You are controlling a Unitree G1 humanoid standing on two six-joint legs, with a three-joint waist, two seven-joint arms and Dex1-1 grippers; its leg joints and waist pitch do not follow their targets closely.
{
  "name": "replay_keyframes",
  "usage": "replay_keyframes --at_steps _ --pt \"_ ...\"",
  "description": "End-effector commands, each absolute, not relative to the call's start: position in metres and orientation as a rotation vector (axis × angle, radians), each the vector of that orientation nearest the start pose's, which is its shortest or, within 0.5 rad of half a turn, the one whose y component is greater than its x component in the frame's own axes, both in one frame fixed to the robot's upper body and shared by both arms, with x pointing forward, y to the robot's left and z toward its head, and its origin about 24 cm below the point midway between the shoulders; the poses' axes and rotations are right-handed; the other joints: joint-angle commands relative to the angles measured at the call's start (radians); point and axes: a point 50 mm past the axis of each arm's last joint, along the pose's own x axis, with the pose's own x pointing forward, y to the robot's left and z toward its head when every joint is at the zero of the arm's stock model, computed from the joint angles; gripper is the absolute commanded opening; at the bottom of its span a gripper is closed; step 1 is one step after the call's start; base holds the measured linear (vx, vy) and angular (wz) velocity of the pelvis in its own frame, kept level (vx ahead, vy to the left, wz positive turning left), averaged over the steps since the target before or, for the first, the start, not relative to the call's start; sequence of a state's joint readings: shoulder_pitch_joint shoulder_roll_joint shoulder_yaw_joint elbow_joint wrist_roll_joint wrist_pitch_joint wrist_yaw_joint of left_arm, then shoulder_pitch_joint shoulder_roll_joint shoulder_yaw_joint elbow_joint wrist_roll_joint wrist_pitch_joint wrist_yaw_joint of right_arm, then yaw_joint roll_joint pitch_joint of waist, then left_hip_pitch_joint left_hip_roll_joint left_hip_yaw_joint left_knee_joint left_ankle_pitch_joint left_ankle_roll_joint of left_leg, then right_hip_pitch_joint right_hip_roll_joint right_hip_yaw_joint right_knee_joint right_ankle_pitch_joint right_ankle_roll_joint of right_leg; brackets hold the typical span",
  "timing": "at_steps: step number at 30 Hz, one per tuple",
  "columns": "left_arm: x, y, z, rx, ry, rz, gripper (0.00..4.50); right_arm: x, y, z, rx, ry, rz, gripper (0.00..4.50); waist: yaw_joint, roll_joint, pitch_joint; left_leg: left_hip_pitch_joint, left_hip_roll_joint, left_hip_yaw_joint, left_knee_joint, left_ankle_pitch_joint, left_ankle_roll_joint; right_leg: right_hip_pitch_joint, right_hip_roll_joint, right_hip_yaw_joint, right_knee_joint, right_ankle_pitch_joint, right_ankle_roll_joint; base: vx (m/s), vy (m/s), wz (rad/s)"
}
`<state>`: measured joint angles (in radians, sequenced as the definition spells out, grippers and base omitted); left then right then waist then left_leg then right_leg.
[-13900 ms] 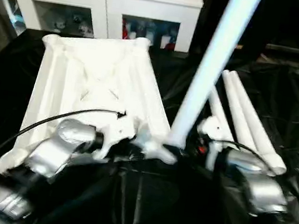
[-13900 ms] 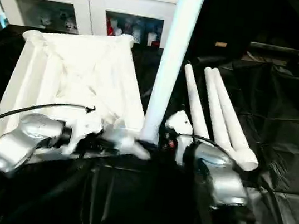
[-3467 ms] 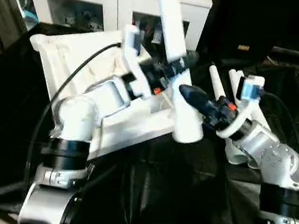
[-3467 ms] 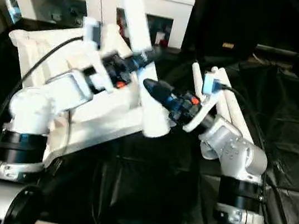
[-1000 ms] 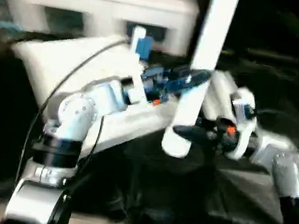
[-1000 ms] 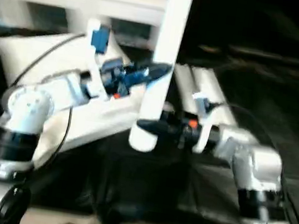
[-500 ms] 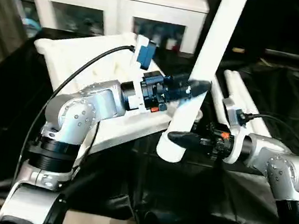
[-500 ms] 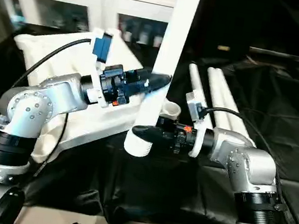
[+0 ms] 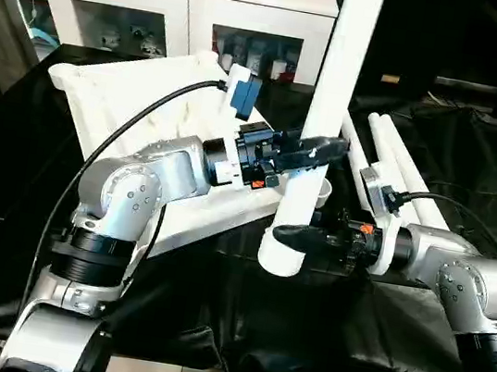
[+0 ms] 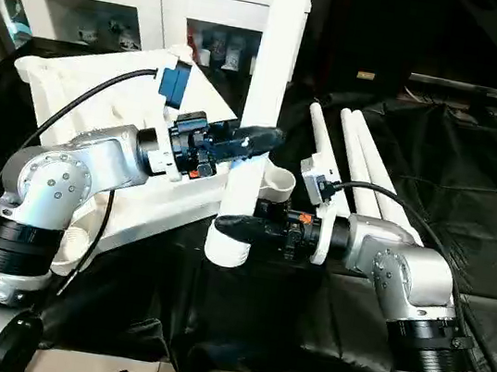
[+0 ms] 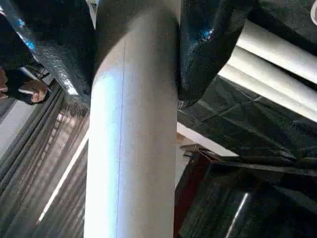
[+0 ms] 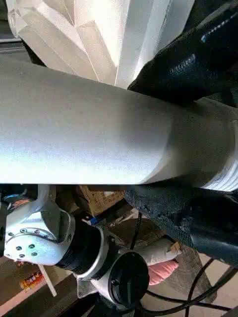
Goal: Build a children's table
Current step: Insert table leg to table base
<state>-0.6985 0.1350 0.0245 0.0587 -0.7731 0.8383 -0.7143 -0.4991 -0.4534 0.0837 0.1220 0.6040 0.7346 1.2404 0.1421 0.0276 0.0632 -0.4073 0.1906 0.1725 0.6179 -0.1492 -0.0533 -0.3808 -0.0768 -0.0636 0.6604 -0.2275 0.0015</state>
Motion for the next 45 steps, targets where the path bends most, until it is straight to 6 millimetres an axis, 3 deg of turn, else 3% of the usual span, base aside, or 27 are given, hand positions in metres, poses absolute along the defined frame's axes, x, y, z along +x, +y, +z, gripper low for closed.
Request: replay_keyframes --at_steps 1,2,4,11,18,29,43,45 --pt "0.318 0.072 0.190 -0.535 0.086 -1.227 1.91 0.290 -0.142 0.122 0.261 0.294 1.419 1.96 -0.001 -0.010 -0.077 0.026 0.036 -0.014 -0.072 -0.216 -0.001 0.036 -0.068 0.045 -0.101 -0.186 -0.195 0.000 0.000 0.00" --pt "0.318 0.073 0.190 -0.540 0.084 -1.224 1.89 0.292 -0.141 0.121 0.256 0.285 1.396 1.96 -0.003 -0.010 -0.077 0.026 0.036 -0.015 -0.073 -0.217 -0.003 0.036 -0.067 0.044 -0.100 -0.178 -0.197 0.000 0.000 0.00" --pt "0.319 0.075 0.193 -0.559 0.070 -1.210 1.89 0.296 -0.139 0.124 0.289 0.269 1.372 2.66 -0.004 -0.010 -0.077 0.027 0.036 -0.014 -0.073 -0.218 -0.002 0.035 -0.067 0.044 -0.098 -0.172 -0.201 0.000 0.000 0.00" --pt "0.318 0.077 0.195 -0.533 0.010 -1.207 1.88 0.305 -0.138 0.134 0.304 0.214 1.305 3.12 -0.005 -0.007 -0.077 0.030 0.038 -0.016 -0.077 -0.230 -0.012 0.034 -0.066 0.044 -0.100 -0.173 -0.193 0.000 0.000 0.00" --pt "0.314 0.073 0.196 -0.534 -0.004 -1.241 1.88 0.310 -0.139 0.137 0.328 0.264 1.272 3.13 -0.006 -0.012 -0.081 0.027 0.036 -0.012 -0.074 -0.173 0.005 0.038 -0.065 0.044 -0.093 -0.088 -0.207 0.000 0.000 0.00" --pt "0.309 0.065 0.195 -0.478 -0.018 -1.292 1.88 0.311 -0.135 0.140 0.383 0.337 1.333 3.13 -0.006 -0.020 -0.082 0.026 0.037 -0.008 -0.072 -0.121 0.024 0.041 -0.065 0.043 -0.090 -0.041 -0.214 0.000 0.000 0.00" --pt "0.306 0.064 0.190 -0.425 0.001 -1.315 1.88 0.306 -0.132 0.141 0.361 0.375 1.417 3.13 -0.004 -0.021 -0.082 0.027 0.038 -0.007 -0.073 -0.129 0.016 0.041 -0.067 0.043 -0.091 -0.063 -0.209 0.000 0.000 0.00" --pt "0.306 0.063 0.190 -0.424 0.000 -1.321 1.88 0.306 -0.133 0.139 0.350 0.391 1.422 2.79 -0.003 -0.022 -0.082 0.027 0.037 -0.006 -0.072 -0.125 0.018 0.042 -0.067 0.044 -0.090 -0.056 -0.211 0.000 0.000 0.00"
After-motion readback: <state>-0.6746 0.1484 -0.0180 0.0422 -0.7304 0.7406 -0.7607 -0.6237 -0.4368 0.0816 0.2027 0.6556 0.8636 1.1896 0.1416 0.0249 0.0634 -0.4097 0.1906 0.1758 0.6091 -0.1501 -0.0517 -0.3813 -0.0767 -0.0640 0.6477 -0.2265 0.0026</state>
